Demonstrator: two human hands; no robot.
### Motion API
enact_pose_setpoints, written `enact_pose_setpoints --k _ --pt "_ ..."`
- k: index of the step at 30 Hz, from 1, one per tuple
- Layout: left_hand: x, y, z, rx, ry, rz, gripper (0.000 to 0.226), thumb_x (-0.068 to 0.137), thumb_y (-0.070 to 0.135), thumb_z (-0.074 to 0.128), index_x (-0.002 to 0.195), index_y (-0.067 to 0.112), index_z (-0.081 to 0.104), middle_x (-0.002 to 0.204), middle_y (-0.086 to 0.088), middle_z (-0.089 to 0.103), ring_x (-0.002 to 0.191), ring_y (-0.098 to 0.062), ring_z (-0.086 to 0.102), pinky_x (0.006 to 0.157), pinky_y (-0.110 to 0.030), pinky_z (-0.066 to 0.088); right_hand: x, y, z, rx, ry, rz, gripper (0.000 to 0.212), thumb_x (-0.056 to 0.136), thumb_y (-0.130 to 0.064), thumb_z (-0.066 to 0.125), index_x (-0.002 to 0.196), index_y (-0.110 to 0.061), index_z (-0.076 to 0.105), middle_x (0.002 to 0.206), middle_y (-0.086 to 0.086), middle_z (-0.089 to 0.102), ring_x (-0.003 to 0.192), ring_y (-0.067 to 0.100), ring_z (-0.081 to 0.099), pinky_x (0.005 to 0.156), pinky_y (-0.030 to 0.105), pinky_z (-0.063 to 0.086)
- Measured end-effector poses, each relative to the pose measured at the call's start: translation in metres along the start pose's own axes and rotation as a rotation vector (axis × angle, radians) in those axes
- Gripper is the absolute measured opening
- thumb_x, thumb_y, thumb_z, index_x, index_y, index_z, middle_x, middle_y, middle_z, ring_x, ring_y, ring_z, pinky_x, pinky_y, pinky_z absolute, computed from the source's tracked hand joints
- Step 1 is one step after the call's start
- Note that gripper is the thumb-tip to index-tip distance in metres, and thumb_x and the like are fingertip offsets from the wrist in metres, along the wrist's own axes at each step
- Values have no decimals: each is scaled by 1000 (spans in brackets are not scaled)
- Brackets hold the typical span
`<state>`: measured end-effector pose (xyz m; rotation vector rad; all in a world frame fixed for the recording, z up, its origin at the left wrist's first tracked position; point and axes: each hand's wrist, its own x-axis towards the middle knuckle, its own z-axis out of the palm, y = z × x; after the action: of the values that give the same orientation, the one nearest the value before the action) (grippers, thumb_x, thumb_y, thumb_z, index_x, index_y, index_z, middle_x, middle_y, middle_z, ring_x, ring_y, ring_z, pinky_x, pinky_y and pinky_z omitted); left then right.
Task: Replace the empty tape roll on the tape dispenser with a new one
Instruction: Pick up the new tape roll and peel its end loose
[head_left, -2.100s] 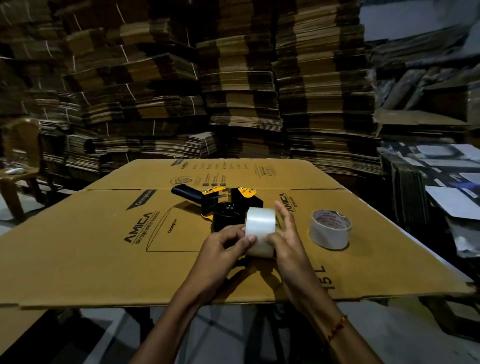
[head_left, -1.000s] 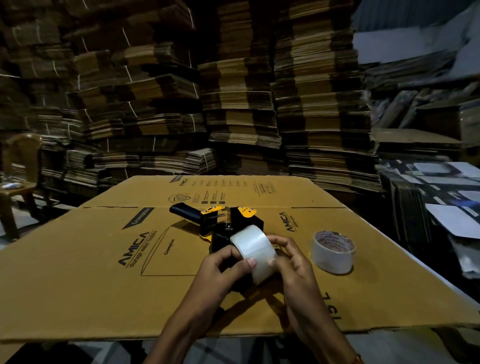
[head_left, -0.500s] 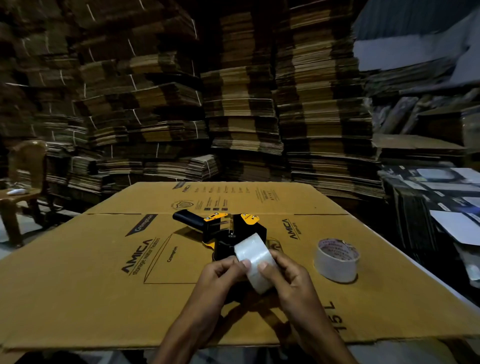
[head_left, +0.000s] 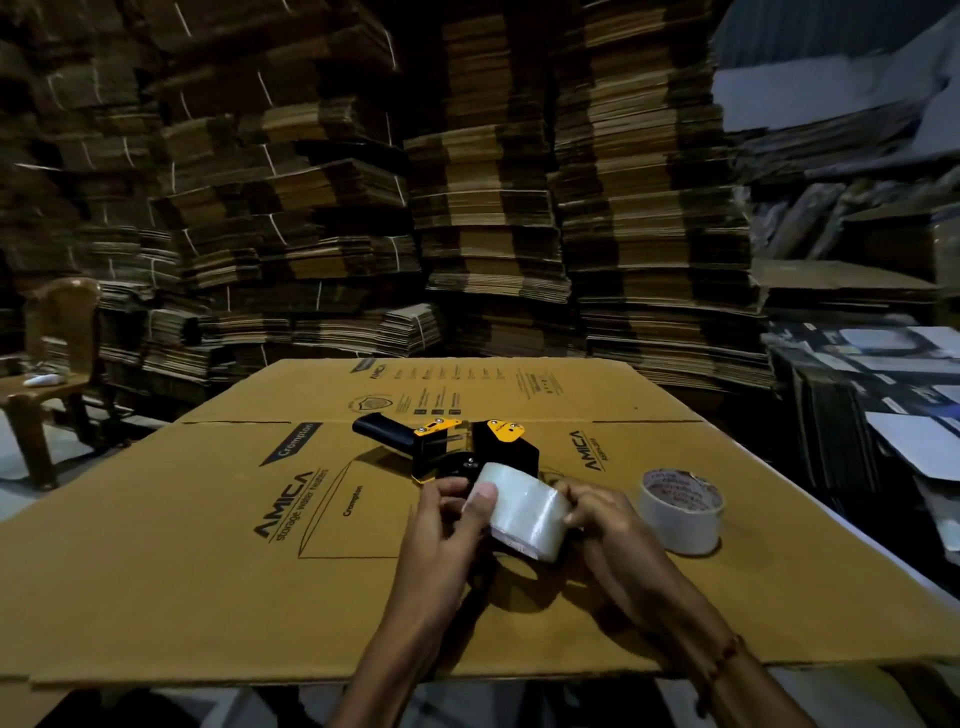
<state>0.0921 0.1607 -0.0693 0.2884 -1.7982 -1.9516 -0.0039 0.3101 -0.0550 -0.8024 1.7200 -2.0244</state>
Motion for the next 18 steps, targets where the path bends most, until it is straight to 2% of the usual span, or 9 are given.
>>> enact_pose_setpoints --k 2,5,8,10,12,14,16,18 --pt "0 -1 0 81 -90 37 42 81 64 66 117 44 58 121 7 62 106 -14 66 81 -39 59 4 -5 -8 4 -40 0 7 70 -14 48 73 -12 53 83 12 52 80 27 49 59 35 35" --pt "0 -2 2 228 -166 91 70 72 69 64 136 49 43 127 15 55 107 -6 63 77 -24 57 7 -12 -18 54 -116 18 6 71 -12 47 72 -9 52 78 11 52 75 27 52 59 36 34" --pt "0 -2 1 185 -232 67 85 67 67 72 142 49 37 130 13 54 102 -4 66 81 -28 60 7 -15 -25 -19 -120 23 14 77 -14 48 82 -5 58 96 14 57 88 33 57 67 45 43" --pt "0 -1 -2 135 -220 69 76 72 56 79 138 47 43 126 7 57 99 -9 69 77 -32 62 3 -15 -24 -167 -50 -37 18 91 -12 49 94 -12 67 112 10 61 104 29 61 79 51 54" --pt "0 -1 -4 121 -191 93 61 71 46 83 125 45 54 124 3 57 103 -16 66 69 -33 62 -6 -13 -18 -368 131 -173 20 99 -11 54 107 -24 67 117 -3 63 111 9 61 89 38 59" --pt "0 -4 -3 158 -180 125 47 69 43 84 110 41 62 125 1 57 108 -21 63 64 -33 61 -17 -6 -10 -491 269 -345 18 97 -11 60 108 -25 64 114 -8 63 108 -2 59 87 24 57" --pt "0 -7 -2 179 -173 151 38 71 37 87 100 36 63 125 -2 57 108 -26 64 60 -32 60 -25 7 -3 -518 303 -454 14 96 -11 63 106 -20 65 112 -6 62 110 1 59 84 18 56" --pt "2 -10 -2 175 -167 157 36 68 35 86 94 34 61 124 -4 57 108 -28 65 61 -32 59 -30 17 1 -505 310 -479 15 94 -14 67 108 -18 64 116 -6 60 116 5 59 88 21 56"
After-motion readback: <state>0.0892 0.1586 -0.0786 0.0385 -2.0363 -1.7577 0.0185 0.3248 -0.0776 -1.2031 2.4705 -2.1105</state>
